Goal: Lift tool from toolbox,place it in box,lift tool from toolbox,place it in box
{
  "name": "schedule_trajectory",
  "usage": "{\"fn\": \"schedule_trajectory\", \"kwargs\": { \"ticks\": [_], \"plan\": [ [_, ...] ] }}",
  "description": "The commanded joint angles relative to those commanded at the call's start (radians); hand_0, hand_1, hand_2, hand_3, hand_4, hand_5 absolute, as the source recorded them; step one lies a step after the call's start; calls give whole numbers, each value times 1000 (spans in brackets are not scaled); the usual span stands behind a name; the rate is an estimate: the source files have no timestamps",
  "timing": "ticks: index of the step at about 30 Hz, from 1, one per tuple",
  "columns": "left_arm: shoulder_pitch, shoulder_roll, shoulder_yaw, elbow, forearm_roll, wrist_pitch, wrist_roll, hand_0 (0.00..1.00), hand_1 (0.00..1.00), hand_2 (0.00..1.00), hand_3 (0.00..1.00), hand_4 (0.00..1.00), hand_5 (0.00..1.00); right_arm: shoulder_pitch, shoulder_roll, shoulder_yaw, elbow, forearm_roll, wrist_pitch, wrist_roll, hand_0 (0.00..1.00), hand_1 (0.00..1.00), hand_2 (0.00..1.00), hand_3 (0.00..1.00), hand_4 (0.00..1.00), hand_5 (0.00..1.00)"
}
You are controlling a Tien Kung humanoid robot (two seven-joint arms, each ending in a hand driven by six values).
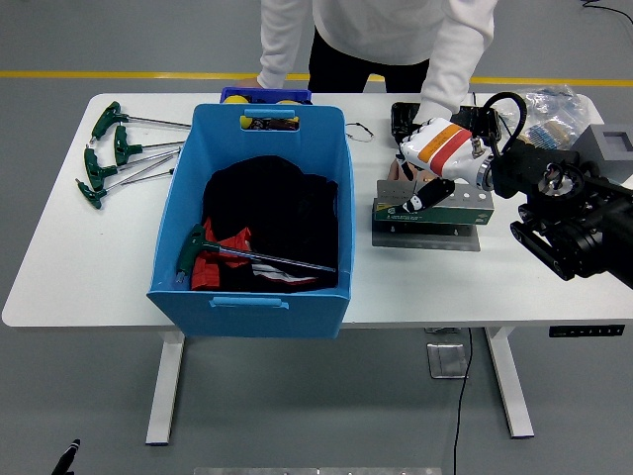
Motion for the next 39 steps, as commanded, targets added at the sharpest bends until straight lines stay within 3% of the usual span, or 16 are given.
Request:
{"fn": "schedule_trajectory", "kwargs": {
  "ticks": [4,10,20,39],
  "plan": [
    [-7,1,2,-1,1,1,1,650,615,671,702,888,797,5,1,40,-16,-95,3,20,647,607,643,397,998,770],
    [-14,1,6,-3,-2,3,1,648,615,671,702,888,793,14,4,114,-21,-239,46,33,646,607,647,399,998,771],
    [-26,2,13,-5,-5,8,1,648,613,671,702,889,793,16,-2,201,-39,-358,107,51,650,608,645,411,998,774],
    [-29,1,14,-4,-9,10,-3,641,610,670,701,891,792,-11,-29,282,-28,-389,196,67,622,524,574,414,998,790]
  ]
}}
